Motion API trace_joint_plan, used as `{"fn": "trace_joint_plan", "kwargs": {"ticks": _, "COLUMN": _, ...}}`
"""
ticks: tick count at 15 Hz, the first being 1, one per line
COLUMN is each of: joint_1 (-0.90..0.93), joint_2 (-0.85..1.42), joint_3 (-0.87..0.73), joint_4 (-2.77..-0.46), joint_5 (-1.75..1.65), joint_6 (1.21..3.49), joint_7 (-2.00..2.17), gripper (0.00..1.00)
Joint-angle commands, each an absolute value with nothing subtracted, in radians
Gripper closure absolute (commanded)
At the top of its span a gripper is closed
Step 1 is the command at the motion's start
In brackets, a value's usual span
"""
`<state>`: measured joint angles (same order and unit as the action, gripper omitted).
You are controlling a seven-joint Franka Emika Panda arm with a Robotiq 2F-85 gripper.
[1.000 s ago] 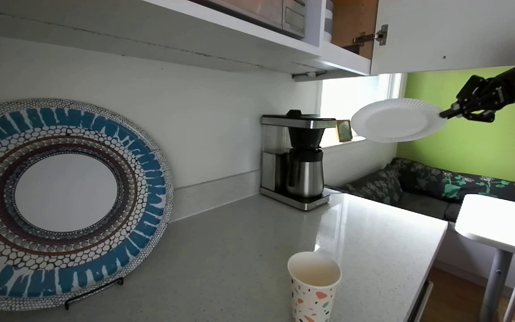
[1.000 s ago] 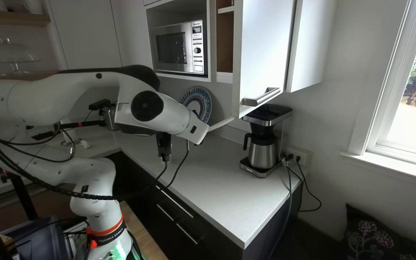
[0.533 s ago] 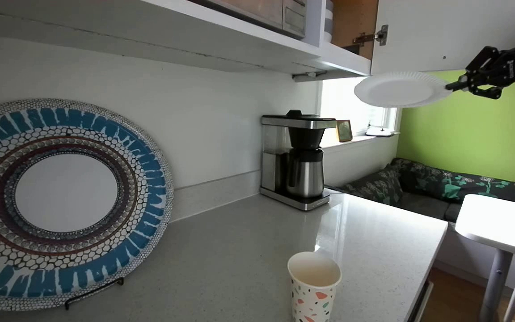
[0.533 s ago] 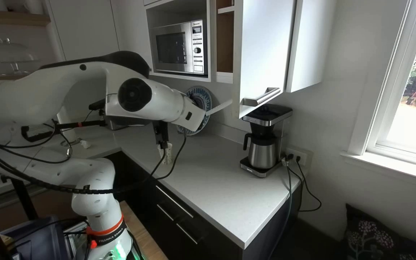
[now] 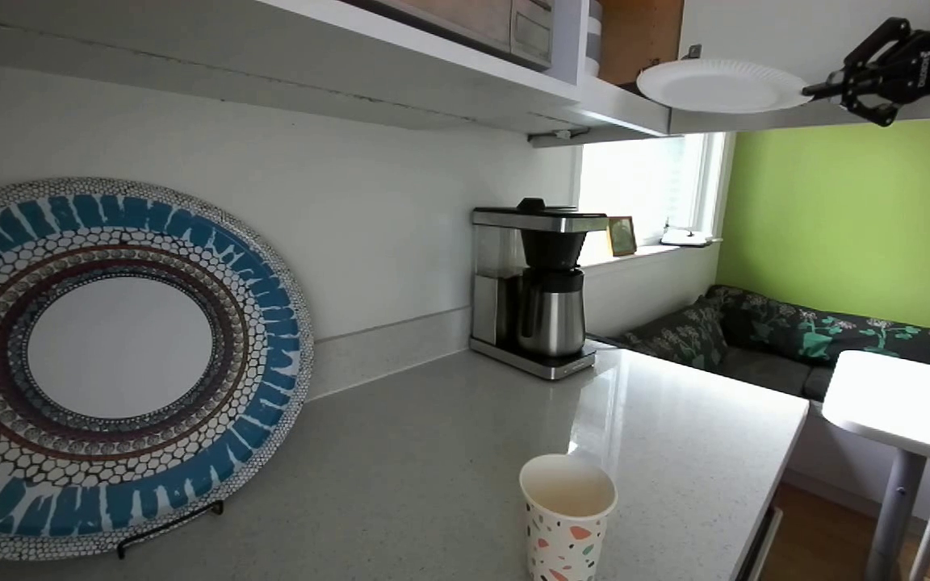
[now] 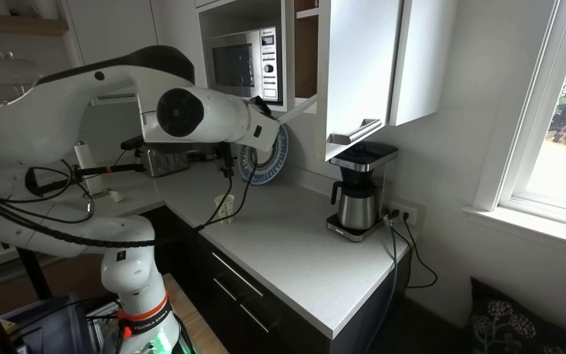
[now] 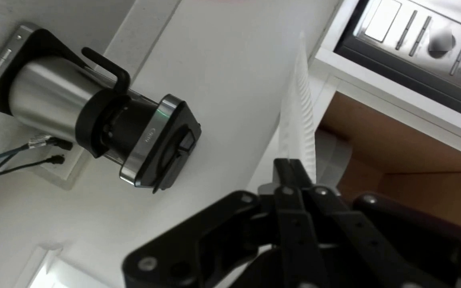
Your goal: Put the white plate into the cupboard
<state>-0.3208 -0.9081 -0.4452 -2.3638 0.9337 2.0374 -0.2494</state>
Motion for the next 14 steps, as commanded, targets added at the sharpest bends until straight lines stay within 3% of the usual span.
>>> {"fn": "trace_joint_plan", "kwargs": {"ticks": 1, "joint_1": -0.270, "joint_2": -0.863, "joint_3": -0.443, "joint_4": -2.313, "joint_5": 1.051, "joint_6": 2.124, "joint_7": -0.265, "gripper": 1.00}}
{"fn": "trace_joint_plan", "kwargs": {"ticks": 14, "joint_1": -0.268, "joint_2": -0.825, "joint_3": -0.419, "joint_4": -2.289, "joint_5": 1.100, "joint_6": 2.178, "joint_7": -0.287, "gripper": 1.00}}
